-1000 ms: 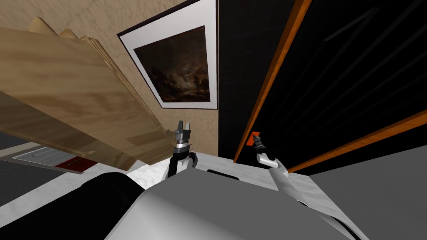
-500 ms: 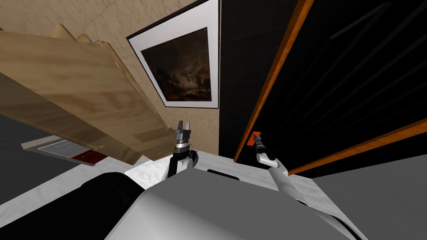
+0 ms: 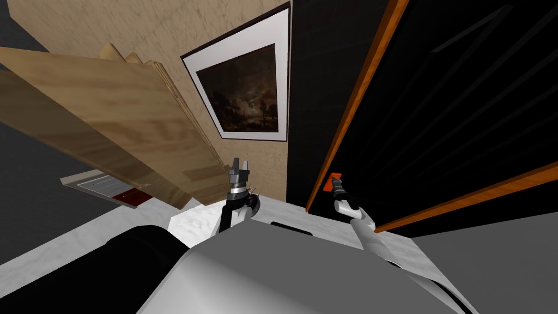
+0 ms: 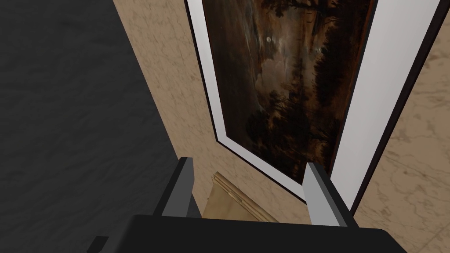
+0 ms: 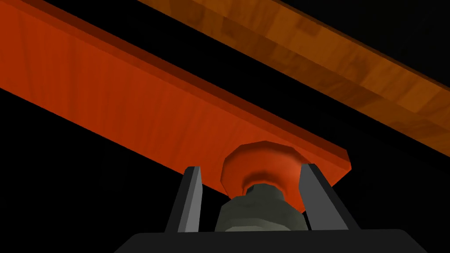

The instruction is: Pull the door open

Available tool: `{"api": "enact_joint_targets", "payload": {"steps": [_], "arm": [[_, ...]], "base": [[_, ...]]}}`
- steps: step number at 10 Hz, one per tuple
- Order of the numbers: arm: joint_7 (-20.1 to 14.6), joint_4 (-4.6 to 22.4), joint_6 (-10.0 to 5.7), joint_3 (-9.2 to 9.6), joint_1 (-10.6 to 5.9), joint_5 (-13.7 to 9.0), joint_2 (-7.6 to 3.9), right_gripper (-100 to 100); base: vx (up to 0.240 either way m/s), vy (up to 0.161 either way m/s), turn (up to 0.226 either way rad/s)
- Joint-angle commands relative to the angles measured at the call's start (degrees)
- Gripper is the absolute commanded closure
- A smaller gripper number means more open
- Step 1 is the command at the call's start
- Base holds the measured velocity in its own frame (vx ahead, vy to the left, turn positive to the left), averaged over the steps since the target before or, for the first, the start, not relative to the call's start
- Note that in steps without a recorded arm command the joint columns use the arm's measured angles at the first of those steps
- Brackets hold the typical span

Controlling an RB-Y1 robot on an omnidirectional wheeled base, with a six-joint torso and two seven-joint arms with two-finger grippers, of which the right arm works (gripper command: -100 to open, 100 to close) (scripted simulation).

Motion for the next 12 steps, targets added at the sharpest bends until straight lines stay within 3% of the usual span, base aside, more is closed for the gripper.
{"api": "enact_joint_targets", "payload": {"steps": [1,6,12], "arm": [[-1.70,0.21,0.50,-0.88,0.77,-0.48,-0.84,100],[-10.23,0.42,-0.99,0.09,0.55,-3.29,-1.03,100],[-18.04,0.60,-2.20,0.88,0.37,-5.58,-1.18,100]], "base": [[-0.036,-0.031,0.034],[-0.051,-0.044,0.089],[-0.045,-0.035,0.065]]}}
